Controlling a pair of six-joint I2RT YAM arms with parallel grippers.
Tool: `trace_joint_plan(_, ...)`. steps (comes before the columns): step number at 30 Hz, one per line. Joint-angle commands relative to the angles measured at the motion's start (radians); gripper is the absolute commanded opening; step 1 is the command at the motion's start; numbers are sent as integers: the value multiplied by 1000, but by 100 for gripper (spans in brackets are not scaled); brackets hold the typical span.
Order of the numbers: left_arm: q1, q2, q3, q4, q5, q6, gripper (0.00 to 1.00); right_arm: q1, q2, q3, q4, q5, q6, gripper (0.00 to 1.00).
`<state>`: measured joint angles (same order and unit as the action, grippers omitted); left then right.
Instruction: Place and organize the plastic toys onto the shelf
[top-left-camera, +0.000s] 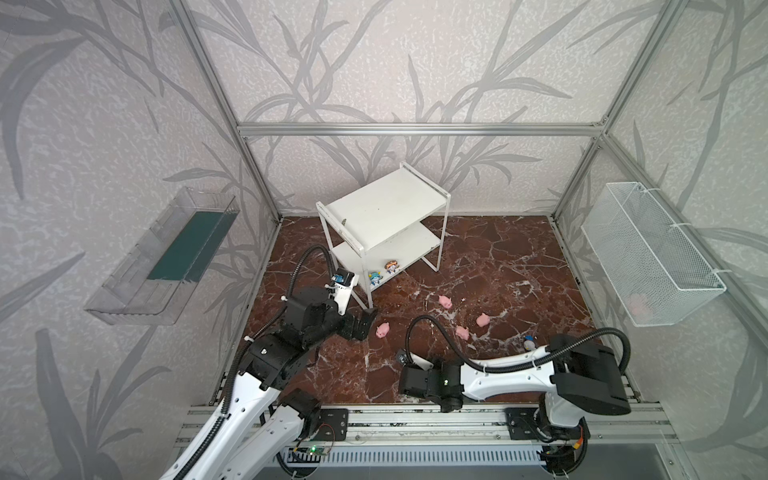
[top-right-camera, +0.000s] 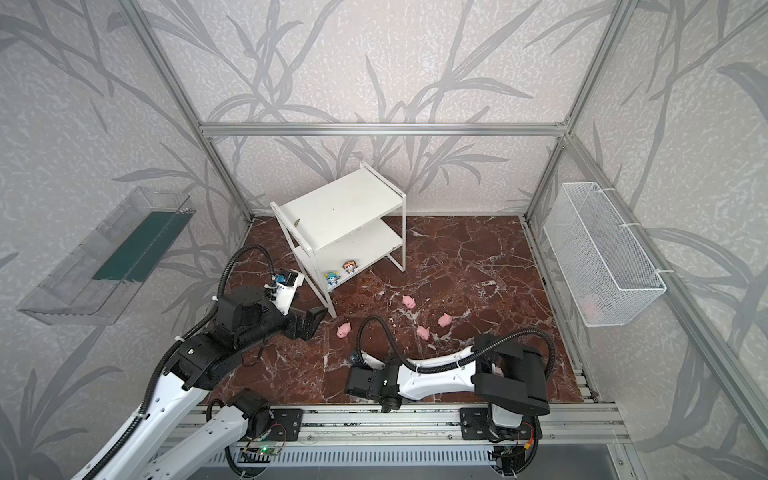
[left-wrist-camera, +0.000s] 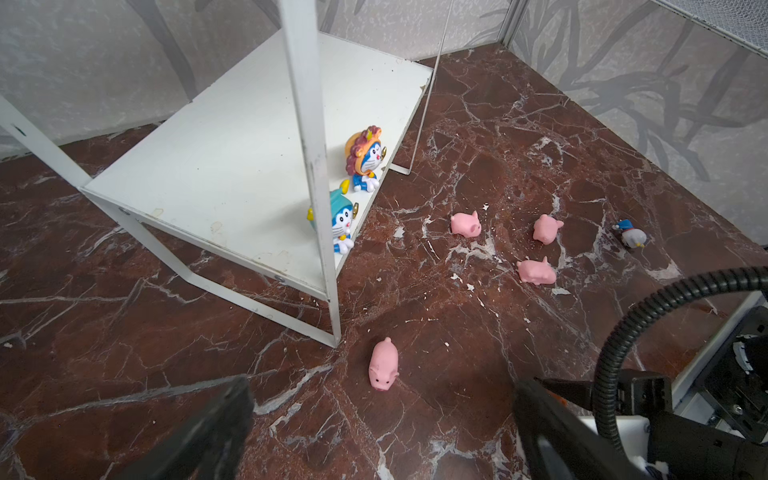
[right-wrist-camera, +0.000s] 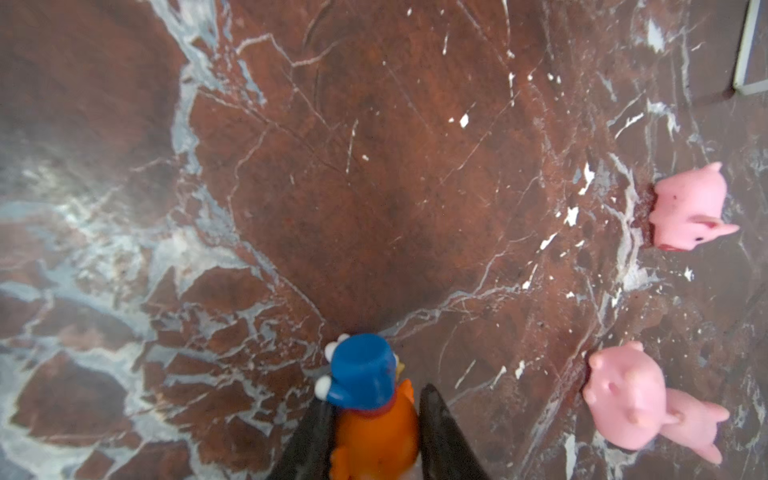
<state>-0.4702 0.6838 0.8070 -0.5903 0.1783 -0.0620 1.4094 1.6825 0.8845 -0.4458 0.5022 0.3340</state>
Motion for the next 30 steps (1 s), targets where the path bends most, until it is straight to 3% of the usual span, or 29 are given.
trace_joint_plan(1,4,-9,-3,8,5,2,99,-23,-25,-17,31,-47,-21,30)
trace_joint_plan(9,5,-14,-3,9,5,3,99,-228,-206,-122,147,-431,-62,27)
trace_joint_plan(15,4,-15,-5,8,5,4,99,-426,-299,-240,300,-791,35,27)
trace_joint_plan(20,4,-10,-4,9,12,4,99,-539,-249,-327,484,-1085,183,27)
trace_joint_plan(25,4,-15,-5,9,11,3,99,-578,-153,-432,805,-1217,409,27)
trace_joint_plan(30,4,-14,-5,7,13,2,99,-633,-36,-488,989,-1258,532,29)
